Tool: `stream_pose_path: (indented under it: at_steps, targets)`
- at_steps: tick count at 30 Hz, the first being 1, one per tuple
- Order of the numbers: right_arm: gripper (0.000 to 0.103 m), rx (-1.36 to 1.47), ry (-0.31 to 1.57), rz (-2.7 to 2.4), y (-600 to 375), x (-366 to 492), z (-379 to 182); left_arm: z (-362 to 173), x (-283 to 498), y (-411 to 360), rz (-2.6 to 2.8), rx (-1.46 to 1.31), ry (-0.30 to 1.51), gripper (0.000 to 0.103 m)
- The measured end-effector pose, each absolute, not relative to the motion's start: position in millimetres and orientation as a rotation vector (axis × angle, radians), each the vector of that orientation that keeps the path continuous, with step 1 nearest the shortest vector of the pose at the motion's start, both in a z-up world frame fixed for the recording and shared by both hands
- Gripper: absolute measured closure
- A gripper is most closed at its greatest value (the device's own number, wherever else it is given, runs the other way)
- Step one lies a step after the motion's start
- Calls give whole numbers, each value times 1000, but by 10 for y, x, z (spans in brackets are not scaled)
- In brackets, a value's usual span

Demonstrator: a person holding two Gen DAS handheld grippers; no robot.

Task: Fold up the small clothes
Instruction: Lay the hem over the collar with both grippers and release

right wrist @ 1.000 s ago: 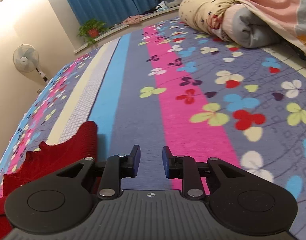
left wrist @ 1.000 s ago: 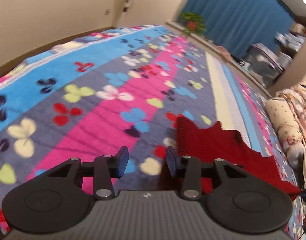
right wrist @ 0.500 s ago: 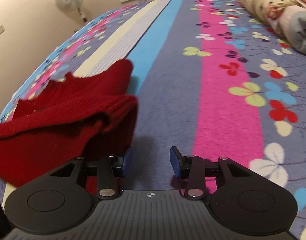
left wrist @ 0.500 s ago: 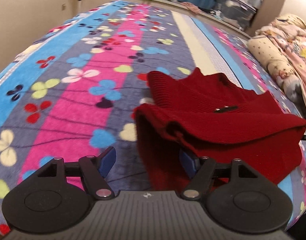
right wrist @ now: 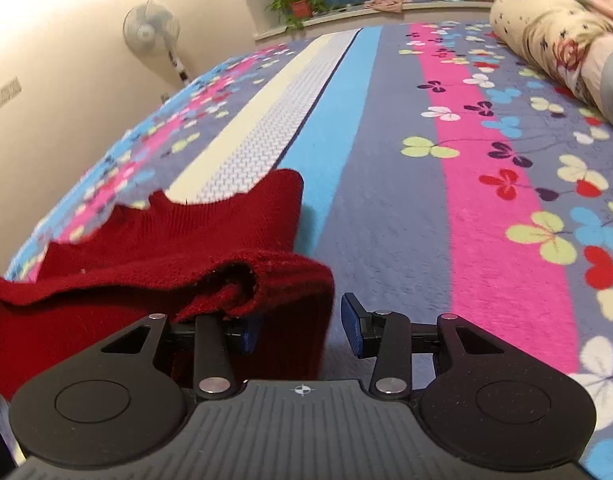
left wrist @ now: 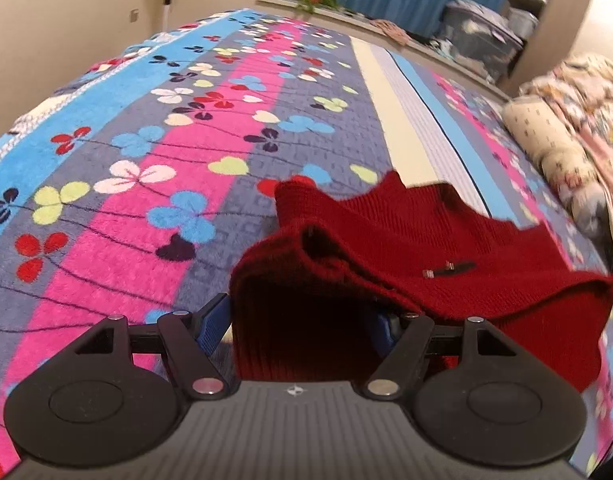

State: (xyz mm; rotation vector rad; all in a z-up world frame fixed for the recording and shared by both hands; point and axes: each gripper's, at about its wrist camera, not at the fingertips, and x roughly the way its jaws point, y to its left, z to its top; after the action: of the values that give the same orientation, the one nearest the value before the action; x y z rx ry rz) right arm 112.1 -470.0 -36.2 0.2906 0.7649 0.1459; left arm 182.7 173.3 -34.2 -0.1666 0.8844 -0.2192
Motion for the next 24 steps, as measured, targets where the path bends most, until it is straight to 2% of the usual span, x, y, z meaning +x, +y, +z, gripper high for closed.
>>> stream_pose_path:
  at_steps: [7, 11, 24]
  targets:
    - [59, 357, 733, 111, -4712, 1314, -392, -389, 2051, 1776, -175, -256, 888, 28]
    - [54, 402, 725, 66, -4732, 1416, -436, -466, 2161, 1752, -154, -262, 908, 28]
    - [52, 472, 768, 9, -4804, 1547, -578, -605, 2299, 1644, -148, -254, 955, 28]
